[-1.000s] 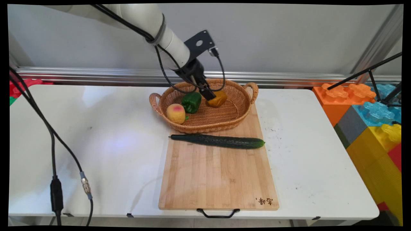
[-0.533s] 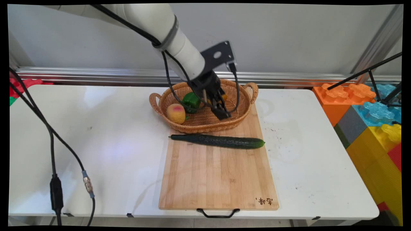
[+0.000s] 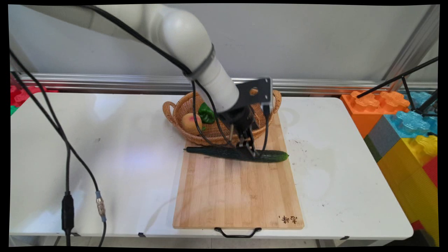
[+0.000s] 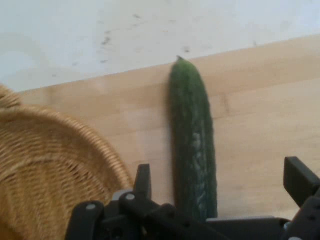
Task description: Pick up the cucumber from the cutting board
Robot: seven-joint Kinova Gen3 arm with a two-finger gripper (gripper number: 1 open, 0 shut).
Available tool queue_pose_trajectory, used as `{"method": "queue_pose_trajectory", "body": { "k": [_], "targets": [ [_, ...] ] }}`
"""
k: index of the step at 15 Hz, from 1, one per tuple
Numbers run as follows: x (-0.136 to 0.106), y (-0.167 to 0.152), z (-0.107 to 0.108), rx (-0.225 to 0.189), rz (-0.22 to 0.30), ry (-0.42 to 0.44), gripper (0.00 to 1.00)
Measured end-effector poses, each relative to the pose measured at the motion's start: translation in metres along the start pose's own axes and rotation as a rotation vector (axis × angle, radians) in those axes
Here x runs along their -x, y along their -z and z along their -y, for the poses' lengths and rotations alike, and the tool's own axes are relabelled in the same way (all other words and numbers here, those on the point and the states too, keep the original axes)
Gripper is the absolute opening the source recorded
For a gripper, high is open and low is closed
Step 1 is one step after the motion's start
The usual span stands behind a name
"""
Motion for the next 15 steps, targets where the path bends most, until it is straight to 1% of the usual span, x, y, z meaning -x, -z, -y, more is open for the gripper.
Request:
{"method": "queue_pose_trajectory", "body": {
  "k": [4, 7, 11, 15],
  "targets": [
    [-0.003, -0.033, -0.009, 0.026, 0.023, -0.063, 1.00],
    [-0.004, -0.059, -0.013, 0.035, 0.038, -0.086, 1.00],
    [-0.007, -0.086, -0.013, 0.032, 0.047, -0.095, 1.00],
    [-0.010, -0.098, -0.010, 0.020, 0.046, -0.087, 1.00]
  ]
}}
